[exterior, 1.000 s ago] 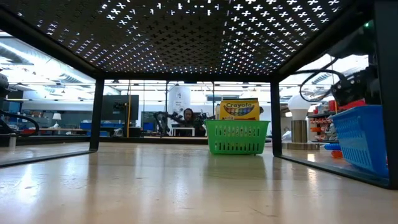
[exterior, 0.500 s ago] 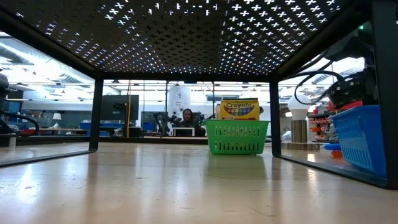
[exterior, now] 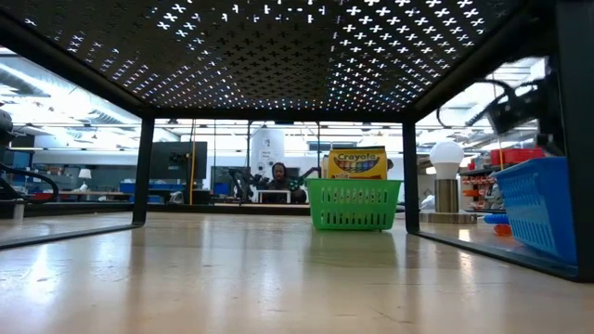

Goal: Pick & Place Office Desk Supplies
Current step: Put the violet spring keychain into the blue bin

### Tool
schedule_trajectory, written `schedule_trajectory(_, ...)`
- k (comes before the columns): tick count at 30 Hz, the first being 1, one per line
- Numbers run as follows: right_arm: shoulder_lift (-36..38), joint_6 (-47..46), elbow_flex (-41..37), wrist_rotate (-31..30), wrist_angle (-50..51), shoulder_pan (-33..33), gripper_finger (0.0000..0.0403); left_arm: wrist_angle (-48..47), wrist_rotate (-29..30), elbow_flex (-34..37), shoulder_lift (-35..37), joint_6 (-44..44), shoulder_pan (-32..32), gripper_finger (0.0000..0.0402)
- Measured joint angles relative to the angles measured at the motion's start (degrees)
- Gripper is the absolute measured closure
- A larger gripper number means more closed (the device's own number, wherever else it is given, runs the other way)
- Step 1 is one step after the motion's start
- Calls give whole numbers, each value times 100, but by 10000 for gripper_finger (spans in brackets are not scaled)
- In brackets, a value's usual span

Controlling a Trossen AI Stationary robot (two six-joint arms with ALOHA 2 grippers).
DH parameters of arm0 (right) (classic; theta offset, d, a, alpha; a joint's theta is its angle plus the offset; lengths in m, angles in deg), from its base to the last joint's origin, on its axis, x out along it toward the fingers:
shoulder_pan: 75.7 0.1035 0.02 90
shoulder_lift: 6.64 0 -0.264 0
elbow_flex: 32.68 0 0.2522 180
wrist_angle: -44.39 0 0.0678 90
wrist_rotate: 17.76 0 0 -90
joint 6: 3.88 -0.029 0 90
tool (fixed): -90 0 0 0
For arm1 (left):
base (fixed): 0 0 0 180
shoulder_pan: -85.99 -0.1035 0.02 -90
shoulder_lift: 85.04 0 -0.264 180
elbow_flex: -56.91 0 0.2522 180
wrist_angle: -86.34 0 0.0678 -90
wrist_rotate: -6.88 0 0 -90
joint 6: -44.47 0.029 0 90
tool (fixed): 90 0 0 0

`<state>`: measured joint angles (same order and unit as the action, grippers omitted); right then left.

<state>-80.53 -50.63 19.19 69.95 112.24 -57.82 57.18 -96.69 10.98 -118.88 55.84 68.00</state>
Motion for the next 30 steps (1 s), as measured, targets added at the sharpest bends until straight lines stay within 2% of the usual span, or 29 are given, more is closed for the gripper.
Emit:
schedule_trajectory(11,7,-357,1545,-277,1059,745,402,0,0,0,0,9,-1,214)
schedule_trajectory(17,-69,-694,1809,-192,613,1370,403,0,0,-1,0,22,1,214)
schedule_trajectory(22,-466,-896,1774,81,42,1837,403,0,120,1,0,22,1,214)
schedule_trajectory(30,-1153,-1002,1774,349,-602,2125,403,9,175,1,0,50,1,214)
